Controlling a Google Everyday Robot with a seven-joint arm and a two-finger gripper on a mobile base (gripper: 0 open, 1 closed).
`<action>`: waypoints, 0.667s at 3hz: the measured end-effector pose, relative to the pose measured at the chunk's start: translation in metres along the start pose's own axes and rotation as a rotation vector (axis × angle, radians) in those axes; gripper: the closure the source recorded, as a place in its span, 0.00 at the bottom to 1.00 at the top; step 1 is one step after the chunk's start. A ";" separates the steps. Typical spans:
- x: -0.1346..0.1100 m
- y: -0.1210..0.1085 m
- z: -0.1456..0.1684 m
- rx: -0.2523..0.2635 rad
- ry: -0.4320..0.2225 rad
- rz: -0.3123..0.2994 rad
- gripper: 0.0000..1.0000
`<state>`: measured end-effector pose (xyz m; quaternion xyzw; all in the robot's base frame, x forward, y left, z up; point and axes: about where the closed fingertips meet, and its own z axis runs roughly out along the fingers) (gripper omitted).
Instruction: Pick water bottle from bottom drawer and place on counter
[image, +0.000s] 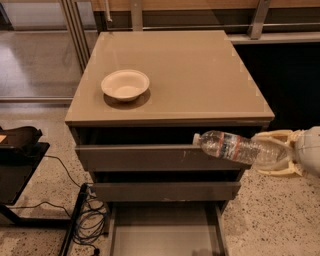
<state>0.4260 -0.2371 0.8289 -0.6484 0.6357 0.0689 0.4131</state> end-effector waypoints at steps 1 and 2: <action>-0.033 -0.051 -0.024 0.050 0.016 -0.051 1.00; -0.033 -0.050 -0.024 0.050 0.016 -0.051 1.00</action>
Offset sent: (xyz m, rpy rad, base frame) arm 0.0205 0.0005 0.0449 -0.0257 -0.0486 -0.0066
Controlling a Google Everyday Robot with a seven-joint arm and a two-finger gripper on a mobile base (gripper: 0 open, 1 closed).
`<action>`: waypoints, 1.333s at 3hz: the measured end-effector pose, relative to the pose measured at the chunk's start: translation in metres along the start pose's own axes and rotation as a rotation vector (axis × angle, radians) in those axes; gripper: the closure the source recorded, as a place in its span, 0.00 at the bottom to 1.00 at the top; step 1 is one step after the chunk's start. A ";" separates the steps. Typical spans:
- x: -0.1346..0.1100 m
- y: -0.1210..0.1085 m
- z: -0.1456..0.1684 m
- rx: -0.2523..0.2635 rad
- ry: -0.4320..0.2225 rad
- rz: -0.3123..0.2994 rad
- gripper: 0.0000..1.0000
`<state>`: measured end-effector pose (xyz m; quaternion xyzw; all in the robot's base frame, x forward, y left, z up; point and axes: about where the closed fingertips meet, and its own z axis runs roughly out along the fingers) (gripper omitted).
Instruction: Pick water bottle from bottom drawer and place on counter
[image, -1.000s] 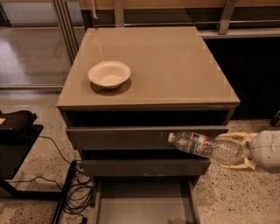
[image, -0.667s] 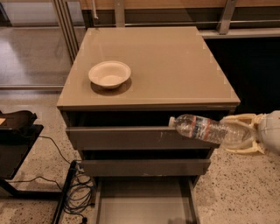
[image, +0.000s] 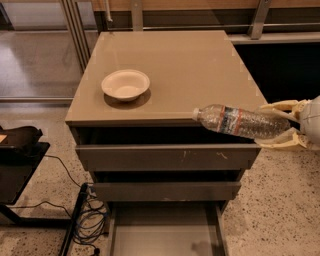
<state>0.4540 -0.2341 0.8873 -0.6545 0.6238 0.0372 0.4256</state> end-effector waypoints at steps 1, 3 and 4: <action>-0.002 -0.008 0.011 -0.019 -0.015 -0.016 1.00; 0.004 -0.098 0.076 -0.055 -0.011 0.037 1.00; 0.004 -0.144 0.121 -0.070 -0.044 0.160 1.00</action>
Offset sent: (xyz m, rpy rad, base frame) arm 0.1425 0.0516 0.0071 -0.0435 0.0337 0.0816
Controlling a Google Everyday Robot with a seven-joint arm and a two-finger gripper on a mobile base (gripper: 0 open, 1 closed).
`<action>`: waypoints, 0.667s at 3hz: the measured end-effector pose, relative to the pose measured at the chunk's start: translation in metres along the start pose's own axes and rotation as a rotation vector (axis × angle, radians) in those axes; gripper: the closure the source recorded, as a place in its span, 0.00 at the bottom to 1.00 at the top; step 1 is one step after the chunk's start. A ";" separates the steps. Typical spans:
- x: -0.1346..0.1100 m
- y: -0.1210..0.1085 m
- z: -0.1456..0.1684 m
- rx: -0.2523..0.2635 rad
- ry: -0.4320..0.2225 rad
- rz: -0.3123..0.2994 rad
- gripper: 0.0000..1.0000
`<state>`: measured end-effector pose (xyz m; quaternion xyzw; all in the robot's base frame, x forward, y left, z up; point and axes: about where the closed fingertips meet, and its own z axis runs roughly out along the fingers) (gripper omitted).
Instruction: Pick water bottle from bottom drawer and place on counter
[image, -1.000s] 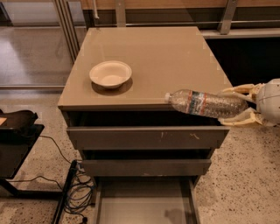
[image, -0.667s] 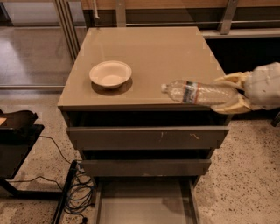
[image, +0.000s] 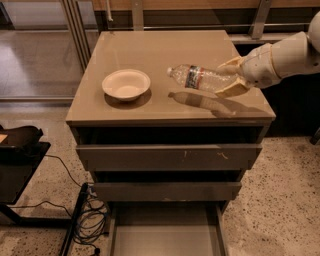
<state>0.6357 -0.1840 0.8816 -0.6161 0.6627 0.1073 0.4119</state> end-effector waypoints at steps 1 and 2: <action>-0.001 -0.031 0.031 0.007 -0.027 0.124 1.00; 0.008 -0.047 0.054 0.027 -0.023 0.219 1.00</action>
Offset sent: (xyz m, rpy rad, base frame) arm 0.0944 0.0181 -0.0355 0.1559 0.1703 -0.2514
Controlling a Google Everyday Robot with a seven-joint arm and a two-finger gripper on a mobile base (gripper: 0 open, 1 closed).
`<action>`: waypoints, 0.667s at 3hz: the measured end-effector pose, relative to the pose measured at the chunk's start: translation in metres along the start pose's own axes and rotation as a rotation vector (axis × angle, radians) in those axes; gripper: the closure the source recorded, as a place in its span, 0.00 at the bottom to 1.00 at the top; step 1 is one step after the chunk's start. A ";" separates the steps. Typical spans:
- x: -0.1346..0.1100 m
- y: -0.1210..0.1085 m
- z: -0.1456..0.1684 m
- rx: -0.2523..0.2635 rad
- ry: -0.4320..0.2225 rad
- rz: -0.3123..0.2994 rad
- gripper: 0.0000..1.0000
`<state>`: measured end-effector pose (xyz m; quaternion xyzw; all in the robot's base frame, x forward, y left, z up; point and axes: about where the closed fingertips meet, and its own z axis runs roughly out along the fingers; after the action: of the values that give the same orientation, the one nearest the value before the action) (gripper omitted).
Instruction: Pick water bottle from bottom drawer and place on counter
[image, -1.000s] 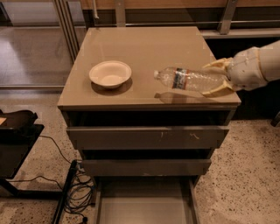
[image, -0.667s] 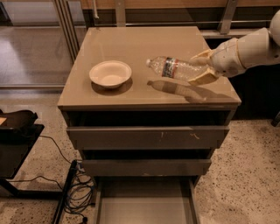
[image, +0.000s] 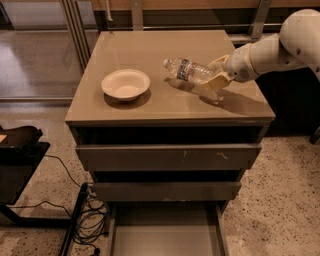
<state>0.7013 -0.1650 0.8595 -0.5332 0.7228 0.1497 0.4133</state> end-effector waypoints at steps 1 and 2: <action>0.014 -0.005 0.016 0.001 0.011 0.077 1.00; 0.014 -0.005 0.017 0.000 0.011 0.081 0.81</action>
Offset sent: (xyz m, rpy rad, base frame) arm 0.0093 0.0000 -0.0173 0.0211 0.0491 -0.0454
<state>0.7116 -0.1645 0.8399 -0.5044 0.7461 0.1635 0.4026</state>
